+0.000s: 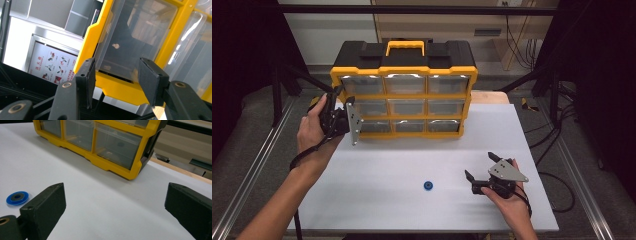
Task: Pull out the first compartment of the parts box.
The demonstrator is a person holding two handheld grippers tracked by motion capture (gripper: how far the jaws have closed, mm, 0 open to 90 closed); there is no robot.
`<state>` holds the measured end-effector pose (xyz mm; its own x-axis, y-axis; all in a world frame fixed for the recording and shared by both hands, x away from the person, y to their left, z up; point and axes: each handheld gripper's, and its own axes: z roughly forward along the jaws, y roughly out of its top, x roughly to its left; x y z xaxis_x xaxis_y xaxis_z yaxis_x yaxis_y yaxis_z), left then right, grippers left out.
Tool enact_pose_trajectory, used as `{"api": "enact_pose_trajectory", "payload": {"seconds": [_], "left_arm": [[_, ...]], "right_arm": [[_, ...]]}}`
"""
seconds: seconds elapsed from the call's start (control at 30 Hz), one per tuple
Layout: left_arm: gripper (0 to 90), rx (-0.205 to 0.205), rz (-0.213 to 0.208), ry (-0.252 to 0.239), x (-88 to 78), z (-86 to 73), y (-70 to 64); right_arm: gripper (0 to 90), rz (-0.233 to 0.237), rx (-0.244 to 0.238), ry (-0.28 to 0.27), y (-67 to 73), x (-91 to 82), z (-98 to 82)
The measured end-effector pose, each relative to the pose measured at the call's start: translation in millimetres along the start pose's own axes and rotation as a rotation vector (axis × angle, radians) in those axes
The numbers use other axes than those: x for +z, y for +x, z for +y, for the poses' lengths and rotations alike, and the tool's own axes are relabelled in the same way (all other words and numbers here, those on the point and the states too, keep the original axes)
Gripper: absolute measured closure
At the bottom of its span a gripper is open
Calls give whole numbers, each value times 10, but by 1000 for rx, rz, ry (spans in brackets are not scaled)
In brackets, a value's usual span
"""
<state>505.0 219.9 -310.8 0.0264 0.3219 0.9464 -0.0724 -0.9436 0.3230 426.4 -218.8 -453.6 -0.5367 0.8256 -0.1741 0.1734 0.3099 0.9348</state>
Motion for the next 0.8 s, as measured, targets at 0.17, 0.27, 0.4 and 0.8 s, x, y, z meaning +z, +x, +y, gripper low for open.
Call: {"api": "enact_pose_trajectory", "payload": {"seconds": [0.17,0.27,0.4,0.8], "left_arm": [[500,19,14,3,6,8,11],[512,28,13,3,12,16,13],[529,35,22,-2,24,16,10],[593,74,40,10,92,7,11]], "right_arm": [[41,0,2,-1,-2,-3,1],[41,1,-1,-2,-4,-1,0],[41,-2,3,-3,-6,-6,2],[43,-4,1,-4,-15,-10,2]]}}
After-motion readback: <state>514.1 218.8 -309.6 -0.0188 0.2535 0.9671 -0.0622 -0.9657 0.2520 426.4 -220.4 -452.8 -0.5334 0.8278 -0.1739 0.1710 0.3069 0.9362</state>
